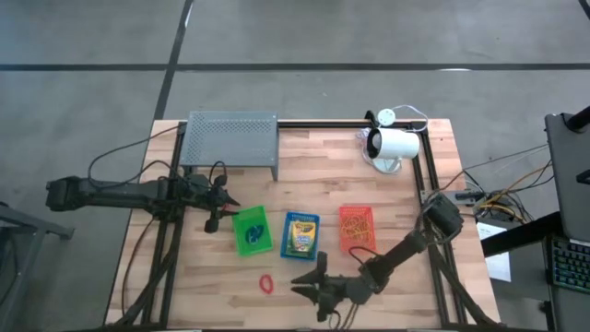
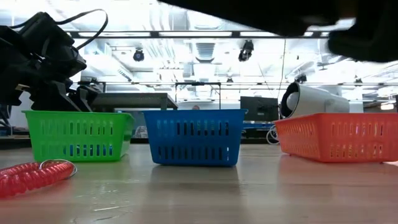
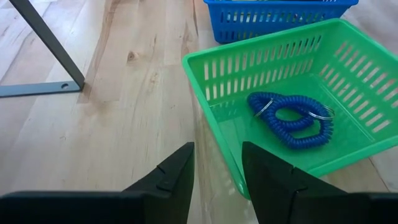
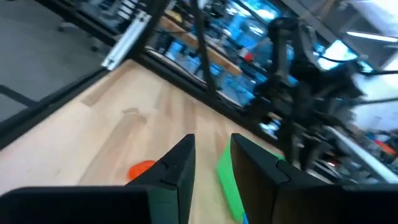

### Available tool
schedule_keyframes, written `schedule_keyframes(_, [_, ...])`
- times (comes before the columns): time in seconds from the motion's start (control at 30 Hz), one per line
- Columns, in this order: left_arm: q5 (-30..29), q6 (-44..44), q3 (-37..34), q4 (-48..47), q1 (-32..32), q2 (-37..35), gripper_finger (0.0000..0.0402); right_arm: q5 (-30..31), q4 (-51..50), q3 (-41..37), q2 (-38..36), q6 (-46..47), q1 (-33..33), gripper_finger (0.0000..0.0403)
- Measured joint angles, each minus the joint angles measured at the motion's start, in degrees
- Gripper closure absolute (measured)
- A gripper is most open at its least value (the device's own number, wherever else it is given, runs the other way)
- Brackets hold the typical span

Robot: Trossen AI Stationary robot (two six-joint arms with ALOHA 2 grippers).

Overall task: Pick & Place Office Desk Supplies
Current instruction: Put the orange spring keychain into the green bin

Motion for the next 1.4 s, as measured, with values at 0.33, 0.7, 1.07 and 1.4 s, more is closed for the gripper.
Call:
schedule_keyframes(0.33, [0.0,0.0,0.0,0.0,0.0,0.0,0.0263,-0.6,-4.9,-1.2,-2.3,17.7,3.6,0.0282])
schedule_keyframes(0.7, [0.0,0.0,0.0,-0.5,0.0,0.0,0.0263,0.9,-7.1,6.7,5.5,22.4,0.9,0.0282])
schedule_keyframes(1.07, [0.0,0.0,0.0,-0.9,0.0,0.0,0.0263,-1.6,-7.1,9.0,6.2,25.6,-3.5,0.0282])
schedule_keyframes(1.4, [0.0,0.0,0.0,-0.9,0.0,0.0,0.0263,0.6,-7.3,7.3,6.2,25.3,-3.0,0.0282])
